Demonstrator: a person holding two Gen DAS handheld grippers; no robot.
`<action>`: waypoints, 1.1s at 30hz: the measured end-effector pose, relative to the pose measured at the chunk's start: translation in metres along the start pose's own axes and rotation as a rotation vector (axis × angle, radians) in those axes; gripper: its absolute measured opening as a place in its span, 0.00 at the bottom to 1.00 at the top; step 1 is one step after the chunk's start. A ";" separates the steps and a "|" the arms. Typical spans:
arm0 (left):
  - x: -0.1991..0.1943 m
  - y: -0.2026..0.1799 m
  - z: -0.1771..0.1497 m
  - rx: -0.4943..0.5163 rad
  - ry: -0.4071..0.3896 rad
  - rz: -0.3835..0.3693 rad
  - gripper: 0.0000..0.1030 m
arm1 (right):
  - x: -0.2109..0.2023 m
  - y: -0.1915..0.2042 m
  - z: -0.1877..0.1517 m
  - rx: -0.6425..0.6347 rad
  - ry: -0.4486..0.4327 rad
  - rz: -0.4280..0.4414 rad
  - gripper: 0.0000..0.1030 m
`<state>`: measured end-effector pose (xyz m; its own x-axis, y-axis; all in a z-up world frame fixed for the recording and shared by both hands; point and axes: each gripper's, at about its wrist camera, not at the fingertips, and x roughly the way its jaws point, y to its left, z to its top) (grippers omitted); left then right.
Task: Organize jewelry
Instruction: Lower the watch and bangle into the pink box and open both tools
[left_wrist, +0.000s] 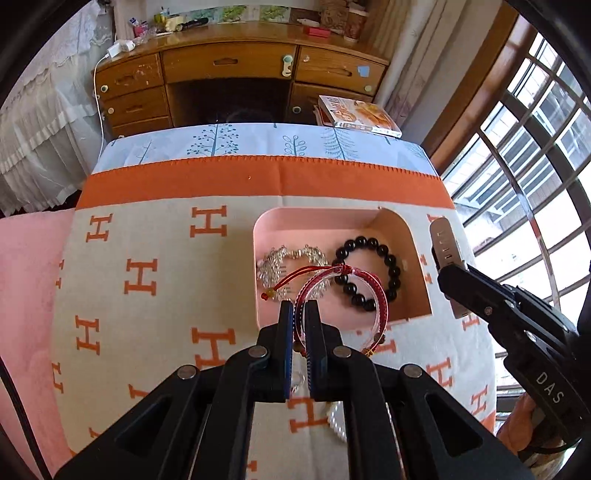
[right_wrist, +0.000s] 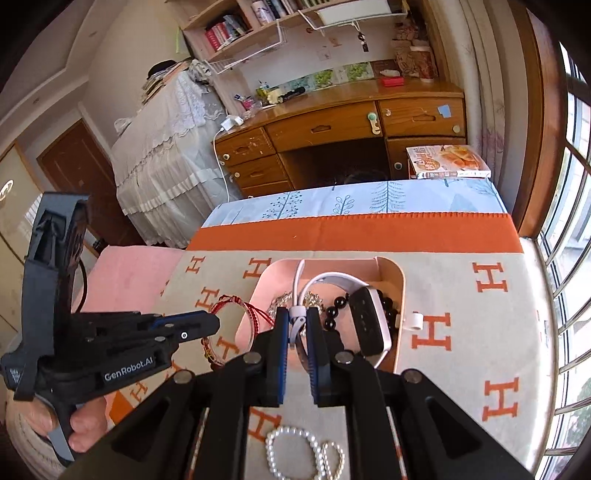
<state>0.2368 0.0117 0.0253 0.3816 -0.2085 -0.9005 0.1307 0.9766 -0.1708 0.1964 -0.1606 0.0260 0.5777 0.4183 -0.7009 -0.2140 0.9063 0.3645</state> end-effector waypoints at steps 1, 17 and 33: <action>0.008 0.002 0.006 -0.019 -0.002 0.004 0.04 | 0.010 -0.006 0.005 0.030 0.008 0.013 0.09; 0.101 0.014 0.015 -0.062 0.085 -0.005 0.04 | 0.099 -0.032 0.001 0.120 0.152 -0.080 0.10; 0.050 0.007 0.001 0.013 0.021 0.016 0.21 | 0.048 -0.019 -0.004 0.104 0.075 -0.045 0.11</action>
<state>0.2571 0.0080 -0.0203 0.3642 -0.1921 -0.9113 0.1371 0.9789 -0.1515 0.2251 -0.1577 -0.0172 0.5236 0.3846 -0.7602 -0.1040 0.9145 0.3910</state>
